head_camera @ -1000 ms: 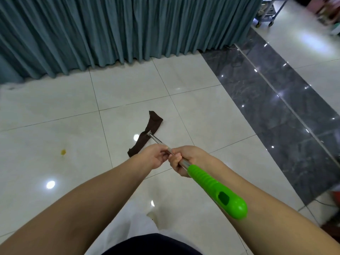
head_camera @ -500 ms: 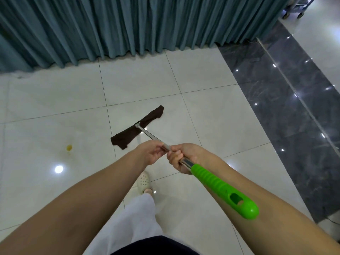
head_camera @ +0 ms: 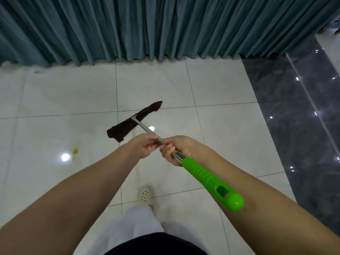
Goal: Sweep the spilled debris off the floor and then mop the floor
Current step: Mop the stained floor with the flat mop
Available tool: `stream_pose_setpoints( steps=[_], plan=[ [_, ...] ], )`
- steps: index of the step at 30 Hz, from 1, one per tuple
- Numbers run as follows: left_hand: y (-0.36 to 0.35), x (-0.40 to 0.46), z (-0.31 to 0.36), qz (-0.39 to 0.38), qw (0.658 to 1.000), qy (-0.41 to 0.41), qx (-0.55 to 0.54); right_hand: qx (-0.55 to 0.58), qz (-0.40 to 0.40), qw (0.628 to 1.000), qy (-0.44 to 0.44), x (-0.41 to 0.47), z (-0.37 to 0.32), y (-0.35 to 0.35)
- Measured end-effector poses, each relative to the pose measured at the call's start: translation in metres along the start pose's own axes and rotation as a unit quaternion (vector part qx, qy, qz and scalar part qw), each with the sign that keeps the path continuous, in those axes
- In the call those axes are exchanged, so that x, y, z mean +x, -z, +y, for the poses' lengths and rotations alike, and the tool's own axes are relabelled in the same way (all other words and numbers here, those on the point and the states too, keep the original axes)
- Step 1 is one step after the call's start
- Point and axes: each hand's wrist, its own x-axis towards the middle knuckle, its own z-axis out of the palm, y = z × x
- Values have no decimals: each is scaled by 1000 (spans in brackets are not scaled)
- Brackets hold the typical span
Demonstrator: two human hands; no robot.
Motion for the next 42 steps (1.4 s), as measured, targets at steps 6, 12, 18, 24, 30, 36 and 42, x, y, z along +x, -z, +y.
stream_pose_setpoints(
  steps=[6, 12, 18, 24, 30, 36, 42],
  plan=[
    [-7, 23, 24, 29, 998, 1, -54, -9, -8, 1000, -5, 1, -39, -5],
    [-36, 42, 36, 50, 993, 11, -103, -60, -6, 998, -38, -2, -82, 13],
    [-83, 71, 52, 86, 987, -2, -134, -102, 0, 994, -48, -12, -141, 41],
    [-133, 103, 55, 155, 970, -17, -186, -178, 10, 982, -54, -19, -192, 73],
    [-179, 121, 30, 171, 939, -56, -291, -275, 11, 958, -84, -25, -222, 116],
    [-192, 116, -10, 178, 912, -82, -359, -330, 16, 939, -97, -18, -210, 148],
    [-202, 93, -61, 207, 890, -94, -394, -392, 0, 913, -112, -19, -174, 171]
  ],
)
